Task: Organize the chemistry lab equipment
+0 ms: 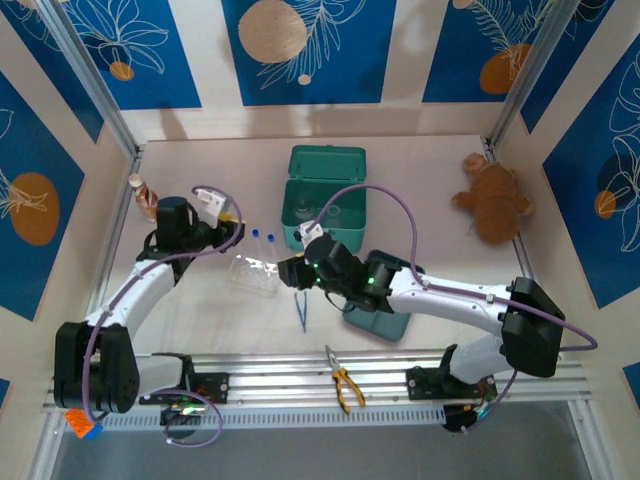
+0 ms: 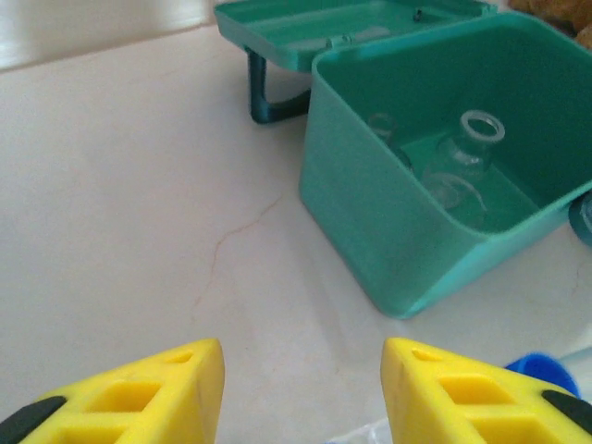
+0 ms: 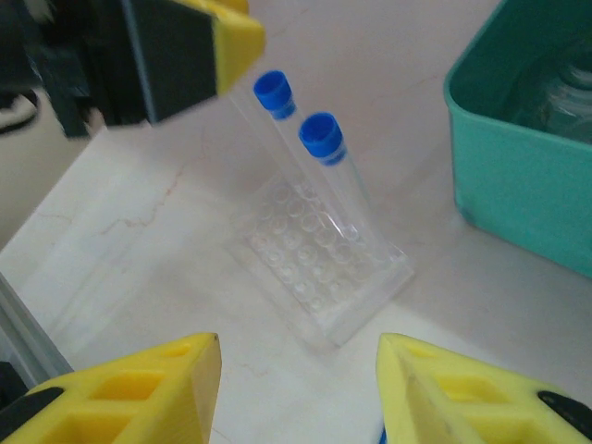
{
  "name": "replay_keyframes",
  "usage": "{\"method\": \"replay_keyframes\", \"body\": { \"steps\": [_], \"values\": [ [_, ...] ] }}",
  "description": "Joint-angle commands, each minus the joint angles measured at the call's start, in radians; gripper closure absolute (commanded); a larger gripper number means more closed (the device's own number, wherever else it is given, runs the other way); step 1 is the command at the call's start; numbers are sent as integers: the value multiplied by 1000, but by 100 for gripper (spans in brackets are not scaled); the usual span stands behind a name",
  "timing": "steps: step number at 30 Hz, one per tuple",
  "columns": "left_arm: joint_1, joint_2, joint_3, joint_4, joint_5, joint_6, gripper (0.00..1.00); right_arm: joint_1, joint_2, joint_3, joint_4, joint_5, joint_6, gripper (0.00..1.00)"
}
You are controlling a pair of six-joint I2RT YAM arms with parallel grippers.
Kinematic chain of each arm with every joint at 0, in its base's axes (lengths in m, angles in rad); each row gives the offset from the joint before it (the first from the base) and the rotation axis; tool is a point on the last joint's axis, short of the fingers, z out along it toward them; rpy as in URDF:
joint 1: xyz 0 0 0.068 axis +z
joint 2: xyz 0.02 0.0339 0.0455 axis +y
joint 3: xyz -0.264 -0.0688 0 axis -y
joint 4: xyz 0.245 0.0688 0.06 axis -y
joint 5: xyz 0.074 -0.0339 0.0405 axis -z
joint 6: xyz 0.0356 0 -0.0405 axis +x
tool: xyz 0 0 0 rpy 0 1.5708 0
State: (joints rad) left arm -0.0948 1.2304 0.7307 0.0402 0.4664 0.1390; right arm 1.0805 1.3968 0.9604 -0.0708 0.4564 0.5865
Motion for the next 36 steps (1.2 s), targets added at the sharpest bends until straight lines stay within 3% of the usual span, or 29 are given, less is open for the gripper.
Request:
{"method": "replay_keyframes", "body": {
  "steps": [1, 7, 13, 20, 29, 36],
  "values": [
    [-3, -24, 77, -81, 6, -11, 51, 7, -27, 26, -89, 42, 23, 51],
    [-2, -37, 131, -163, 29, -29, 50, 10, 37, 73, -244, 16, 70, 51],
    [11, -53, 187, -245, 23, -27, 50, 30, 128, 86, -255, -23, 130, 51],
    [14, -78, 308, -413, -46, -9, 50, 63, 325, 232, -526, 3, 209, 52],
    [15, -64, 444, -570, -71, -2, 50, 70, 462, 281, -612, -32, 362, 53],
    [14, -53, 454, -566, -75, -15, 49, 78, 519, 318, -615, -63, 379, 52]
  ]
}}
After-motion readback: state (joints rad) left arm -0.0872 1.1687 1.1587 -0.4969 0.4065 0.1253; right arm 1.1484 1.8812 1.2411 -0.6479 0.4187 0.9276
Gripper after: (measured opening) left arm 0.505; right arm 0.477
